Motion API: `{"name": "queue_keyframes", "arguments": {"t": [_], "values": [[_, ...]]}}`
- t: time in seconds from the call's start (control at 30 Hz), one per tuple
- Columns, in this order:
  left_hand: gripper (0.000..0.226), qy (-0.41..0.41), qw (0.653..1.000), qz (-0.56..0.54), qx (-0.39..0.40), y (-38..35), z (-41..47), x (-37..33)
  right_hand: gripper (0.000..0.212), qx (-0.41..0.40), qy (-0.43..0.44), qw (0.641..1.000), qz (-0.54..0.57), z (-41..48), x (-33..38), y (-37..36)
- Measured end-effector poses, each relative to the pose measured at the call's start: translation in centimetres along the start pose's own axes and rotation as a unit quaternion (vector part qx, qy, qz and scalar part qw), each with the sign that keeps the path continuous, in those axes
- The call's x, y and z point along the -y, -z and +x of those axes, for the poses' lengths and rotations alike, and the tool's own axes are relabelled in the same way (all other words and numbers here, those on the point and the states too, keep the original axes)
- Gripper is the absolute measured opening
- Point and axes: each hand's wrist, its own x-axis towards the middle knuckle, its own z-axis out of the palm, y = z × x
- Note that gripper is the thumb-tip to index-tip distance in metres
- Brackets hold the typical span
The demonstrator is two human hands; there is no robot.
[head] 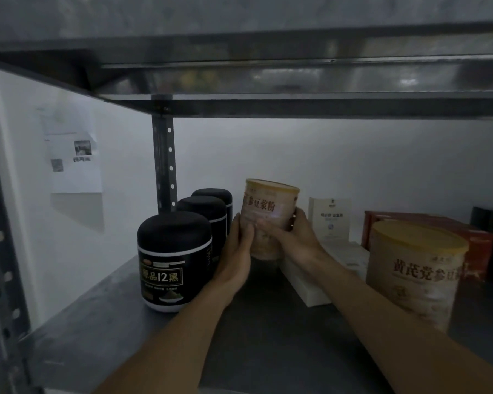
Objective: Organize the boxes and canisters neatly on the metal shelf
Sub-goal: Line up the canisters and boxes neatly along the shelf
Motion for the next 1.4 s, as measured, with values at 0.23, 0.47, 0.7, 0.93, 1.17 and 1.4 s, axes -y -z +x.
{"name": "queue_keyframes", "arguments": {"t": [0.23,0.47,0.7,0.93,1.17,1.4], "values": [[0.047,-0.013,1.0,0.005,-0.014,0.0,-0.2,0.8,0.114,0.09,0.009,0.994,-0.053,0.7,-1.1,0.0],[0.066,0.0,0.999,0.034,-0.027,0.2,-0.1,1.3,0.101,0.115,0.004,0.99,-0.076,-0.3,-0.2,-0.1],[0.065,0.008,0.998,0.063,-0.007,0.4,-0.3,1.6,0.074,0.138,-0.019,0.987,-0.076,-0.2,-1.2,0.3],[0.056,-0.001,0.998,0.061,0.012,0.2,-0.4,1.6,0.069,0.144,-0.042,0.978,-0.144,-0.7,-1.1,1.9],[0.061,-0.008,0.998,0.066,0.001,0.1,-0.6,1.3,0.075,0.11,-0.047,0.967,-0.226,-0.9,-1.2,2.2],[0.06,-0.017,0.996,0.086,-0.013,-0.4,-0.2,1.0,0.075,0.068,-0.067,0.954,-0.285,-1.5,-0.8,2.5]]}}
